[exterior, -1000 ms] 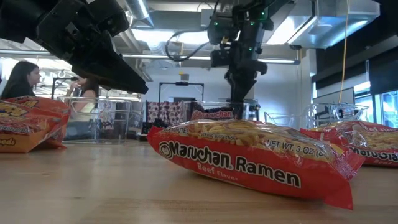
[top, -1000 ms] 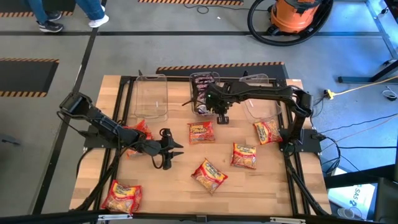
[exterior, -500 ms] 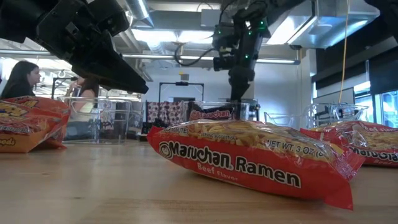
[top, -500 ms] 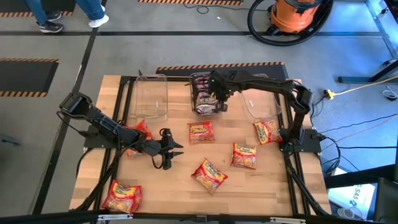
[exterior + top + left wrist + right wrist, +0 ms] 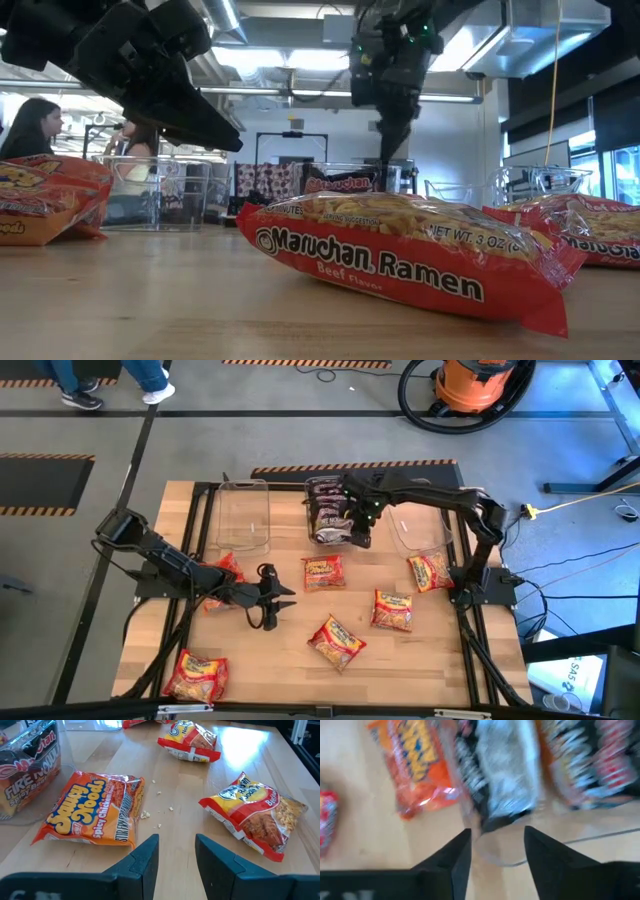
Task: Sort Maruchan noodles
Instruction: Put the black noodle pack into the middle transparent bin
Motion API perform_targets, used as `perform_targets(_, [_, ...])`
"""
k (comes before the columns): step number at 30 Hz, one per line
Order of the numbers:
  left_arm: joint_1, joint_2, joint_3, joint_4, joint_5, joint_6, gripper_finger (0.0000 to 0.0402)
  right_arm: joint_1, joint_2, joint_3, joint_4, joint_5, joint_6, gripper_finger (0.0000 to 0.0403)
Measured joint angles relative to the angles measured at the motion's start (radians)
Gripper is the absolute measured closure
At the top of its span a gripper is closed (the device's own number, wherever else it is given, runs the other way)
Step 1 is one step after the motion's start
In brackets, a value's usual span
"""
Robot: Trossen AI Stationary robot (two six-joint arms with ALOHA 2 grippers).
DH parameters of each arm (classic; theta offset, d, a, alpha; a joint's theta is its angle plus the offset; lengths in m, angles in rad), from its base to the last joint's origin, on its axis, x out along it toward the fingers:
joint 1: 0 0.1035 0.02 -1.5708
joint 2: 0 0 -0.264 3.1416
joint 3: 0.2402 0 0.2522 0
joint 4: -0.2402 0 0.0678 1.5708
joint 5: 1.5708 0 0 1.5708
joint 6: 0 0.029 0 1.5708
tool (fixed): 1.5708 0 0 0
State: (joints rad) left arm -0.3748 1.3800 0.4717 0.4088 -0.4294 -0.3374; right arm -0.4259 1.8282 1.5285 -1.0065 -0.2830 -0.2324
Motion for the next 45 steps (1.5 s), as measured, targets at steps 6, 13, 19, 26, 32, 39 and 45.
perform_targets(6, [0.0, 0.0, 0.0, 0.0, 0.0, 0.005, 0.028, 0.001, 0.0, -0.018, 0.048, -0.015, 0.049, 0.0236])
perform_targets(13, [0.0, 0.0, 0.0, 0.0, 0.008, 0.004, 0.028, 0.0, 0.018, -0.018, 0.083, 0.029, 0.096, 0.0262])
perform_targets(19, [0.0, 0.0, 0.0, -0.001, 0.009, 0.002, 0.028, 0.008, 0.039, -0.019, 0.063, 0.039, 0.096, 0.0278])
perform_targets(26, [0.0, 0.0, 0.0, -0.002, 0.008, 0.004, 0.028, 0.008, 0.04, -0.019, 0.063, 0.047, 0.093, 0.0283])
perform_targets(32, [0.0, 0.0, 0.0, -0.004, 0.008, 0.006, 0.028, 0.029, 0.084, -0.018, 0.082, 0.126, 0.065, 0.0283])
perform_targets(39, [0.0, 0.0, 0.0, -0.004, 0.008, 0.007, 0.028, 0.029, 0.085, -0.018, 0.12, 0.134, 0.021, 0.033])
perform_targets(45, [0.0, 0.0, 0.0, -0.004, 0.006, 0.008, 0.028, 0.042, 0.085, -0.017, 0.148, 0.151, -0.022, 0.0394])
